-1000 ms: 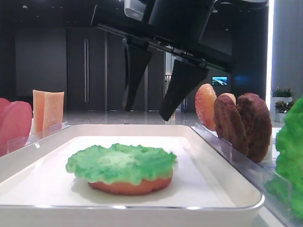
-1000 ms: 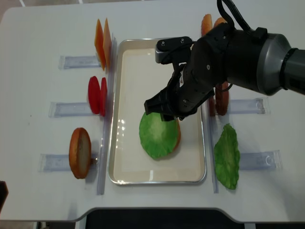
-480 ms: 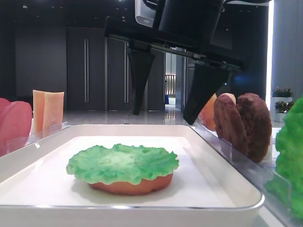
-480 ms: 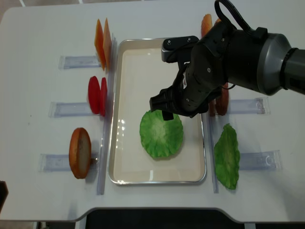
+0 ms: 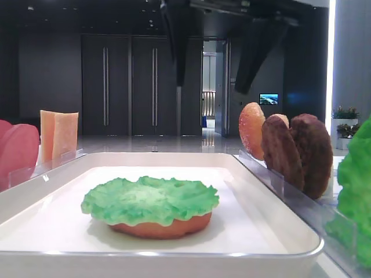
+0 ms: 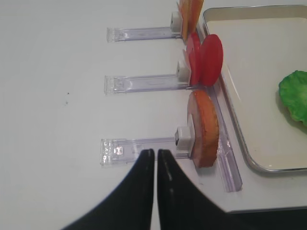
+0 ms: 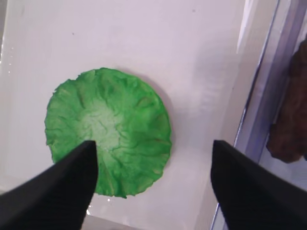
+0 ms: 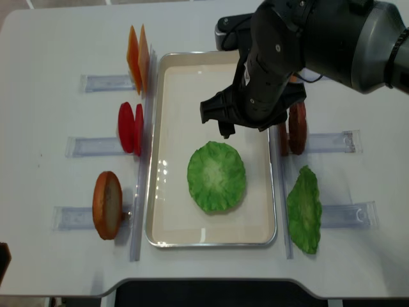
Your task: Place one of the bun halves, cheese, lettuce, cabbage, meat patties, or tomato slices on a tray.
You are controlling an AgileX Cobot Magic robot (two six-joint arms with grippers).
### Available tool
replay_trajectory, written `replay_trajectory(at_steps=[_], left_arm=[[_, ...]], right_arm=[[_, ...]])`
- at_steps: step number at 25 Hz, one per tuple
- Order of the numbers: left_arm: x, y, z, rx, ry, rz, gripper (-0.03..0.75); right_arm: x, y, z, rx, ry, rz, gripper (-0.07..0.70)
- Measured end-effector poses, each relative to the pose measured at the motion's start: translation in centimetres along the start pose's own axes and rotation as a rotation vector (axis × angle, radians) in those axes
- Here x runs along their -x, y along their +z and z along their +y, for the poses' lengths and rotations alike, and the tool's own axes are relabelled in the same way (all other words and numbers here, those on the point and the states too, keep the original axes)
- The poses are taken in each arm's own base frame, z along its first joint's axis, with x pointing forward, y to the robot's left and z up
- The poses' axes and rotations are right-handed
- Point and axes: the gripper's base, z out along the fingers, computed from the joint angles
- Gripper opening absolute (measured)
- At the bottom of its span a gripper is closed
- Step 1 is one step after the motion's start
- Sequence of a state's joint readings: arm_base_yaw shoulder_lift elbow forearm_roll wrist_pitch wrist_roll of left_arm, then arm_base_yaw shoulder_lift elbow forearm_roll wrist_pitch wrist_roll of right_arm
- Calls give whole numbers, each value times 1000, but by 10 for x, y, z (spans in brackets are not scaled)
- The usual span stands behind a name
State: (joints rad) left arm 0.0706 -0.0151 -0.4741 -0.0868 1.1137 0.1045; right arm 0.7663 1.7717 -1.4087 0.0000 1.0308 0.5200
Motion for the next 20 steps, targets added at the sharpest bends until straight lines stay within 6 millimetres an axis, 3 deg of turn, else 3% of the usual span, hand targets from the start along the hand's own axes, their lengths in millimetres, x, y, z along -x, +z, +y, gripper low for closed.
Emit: replay_trajectory(at_steps=[11, 15, 20], left_arm=[[0, 0, 0, 0, 0, 0, 13], [0, 0, 0, 0, 0, 0, 13], [0, 0, 0, 0, 0, 0, 13]], right_arm=[[29, -54, -8, -135, -62, -116, 477], [36, -57, -22, -130, -52, -111, 477], [50, -58, -57, -123, -32, -93, 477]])
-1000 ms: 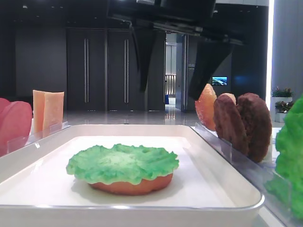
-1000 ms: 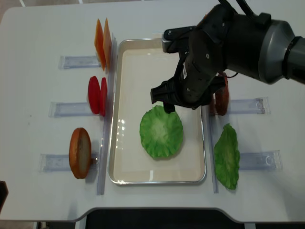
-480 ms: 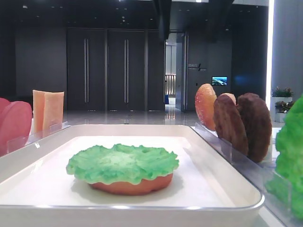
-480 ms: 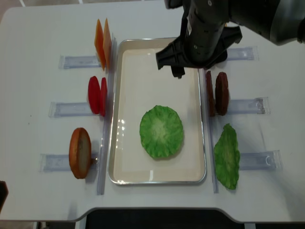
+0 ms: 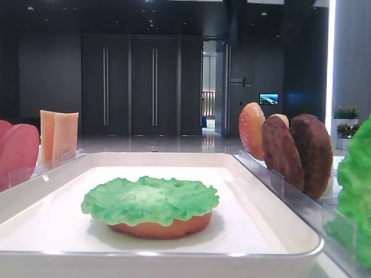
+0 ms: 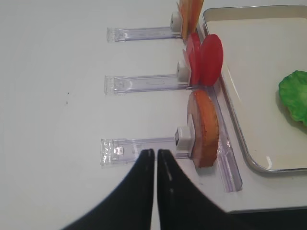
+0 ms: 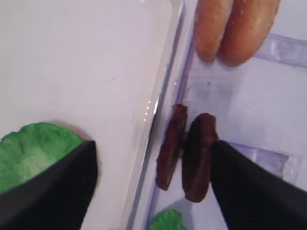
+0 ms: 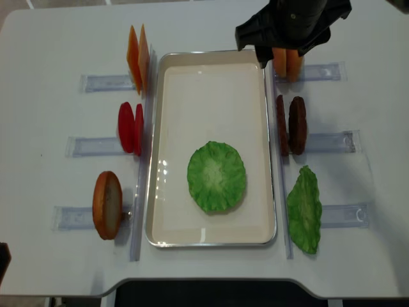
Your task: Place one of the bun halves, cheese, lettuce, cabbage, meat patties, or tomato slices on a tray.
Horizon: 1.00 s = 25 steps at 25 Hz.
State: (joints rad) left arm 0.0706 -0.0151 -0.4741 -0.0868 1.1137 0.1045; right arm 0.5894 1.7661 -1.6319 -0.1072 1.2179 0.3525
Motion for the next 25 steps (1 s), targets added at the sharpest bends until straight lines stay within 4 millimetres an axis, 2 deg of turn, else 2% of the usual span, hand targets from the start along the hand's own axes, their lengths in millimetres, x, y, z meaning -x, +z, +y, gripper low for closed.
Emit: replay_trajectory(at_steps=[7, 15, 21, 25], left_arm=[[0, 0, 0, 0, 0, 0, 13], [0, 0, 0, 0, 0, 0, 13], [0, 0, 0, 0, 0, 0, 13], [0, 0, 0, 0, 0, 0, 13]], right_arm=[[15, 5, -80, -64, 73, 6, 477], [11, 4, -174, -115, 203, 18, 477], [1, -3, -215, -91, 279, 12, 477], [-13, -12, -221, -100, 282, 14, 477]])
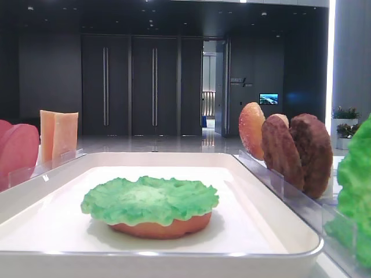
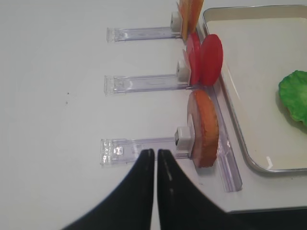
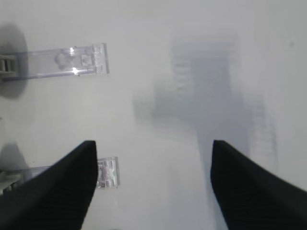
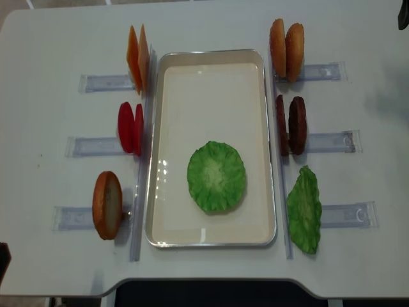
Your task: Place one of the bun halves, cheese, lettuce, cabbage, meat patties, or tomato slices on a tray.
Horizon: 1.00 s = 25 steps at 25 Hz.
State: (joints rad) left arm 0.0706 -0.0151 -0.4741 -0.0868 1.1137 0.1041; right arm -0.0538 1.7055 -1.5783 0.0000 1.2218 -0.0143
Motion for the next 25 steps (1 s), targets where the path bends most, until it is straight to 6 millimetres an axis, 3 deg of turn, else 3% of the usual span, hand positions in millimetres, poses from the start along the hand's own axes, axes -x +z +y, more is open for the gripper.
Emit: replay_trajectory(at_steps=[8, 12, 18, 25], left_arm=[[0, 0, 0, 0, 0, 0, 13], [0, 0, 0, 0, 0, 0, 13], [0, 0, 0, 0, 0, 0, 13], [0, 0, 0, 0, 0, -1, 13]], right_arm=[[-53, -46, -1, -3, 9, -61, 477], [-98, -66, 0, -3, 20, -90, 477], [-168, -76, 1, -3, 20, -120, 477], [-239, -100, 3, -5, 19, -295, 477]])
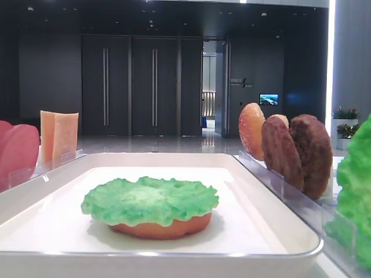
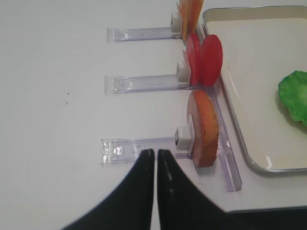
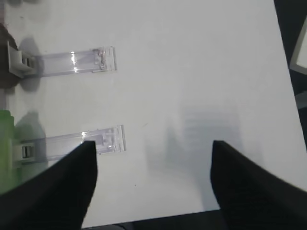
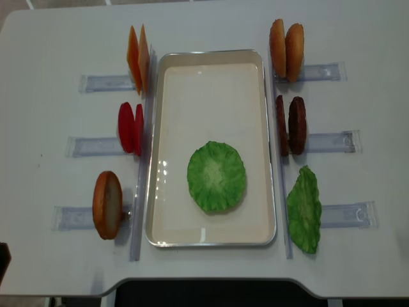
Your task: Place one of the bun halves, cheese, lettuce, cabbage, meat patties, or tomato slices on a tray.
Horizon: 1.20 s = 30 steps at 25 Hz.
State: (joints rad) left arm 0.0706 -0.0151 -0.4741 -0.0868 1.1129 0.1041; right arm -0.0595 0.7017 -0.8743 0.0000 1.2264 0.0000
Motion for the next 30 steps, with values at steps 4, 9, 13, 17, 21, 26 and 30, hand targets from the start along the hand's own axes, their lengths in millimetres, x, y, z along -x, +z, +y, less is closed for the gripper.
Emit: replay_trajectory(at_steps=[4, 9, 13, 17, 21, 26, 30], left_arm=[[0, 0, 0, 0, 0, 0, 13], [0, 0, 0, 0, 0, 0, 13], [0, 0, 0, 0, 0, 0, 13], [0, 0, 0, 0, 0, 0, 13], [0, 0, 0, 0, 0, 0, 13], [0, 0, 0, 0, 0, 0, 13], [0, 0, 0, 0, 0, 0, 13]], right_arm=[[-27, -15, 0, 0, 0, -94, 477], [-56, -28, 0, 0, 0, -202, 477], [-78, -28, 0, 0, 0, -251, 477], [-98, -27, 0, 0, 0, -308, 477], [-116, -27, 0, 0, 0, -375, 477], [-131, -30, 0, -2, -7, -450, 477], [-132, -27, 0, -7, -32, -443, 477]])
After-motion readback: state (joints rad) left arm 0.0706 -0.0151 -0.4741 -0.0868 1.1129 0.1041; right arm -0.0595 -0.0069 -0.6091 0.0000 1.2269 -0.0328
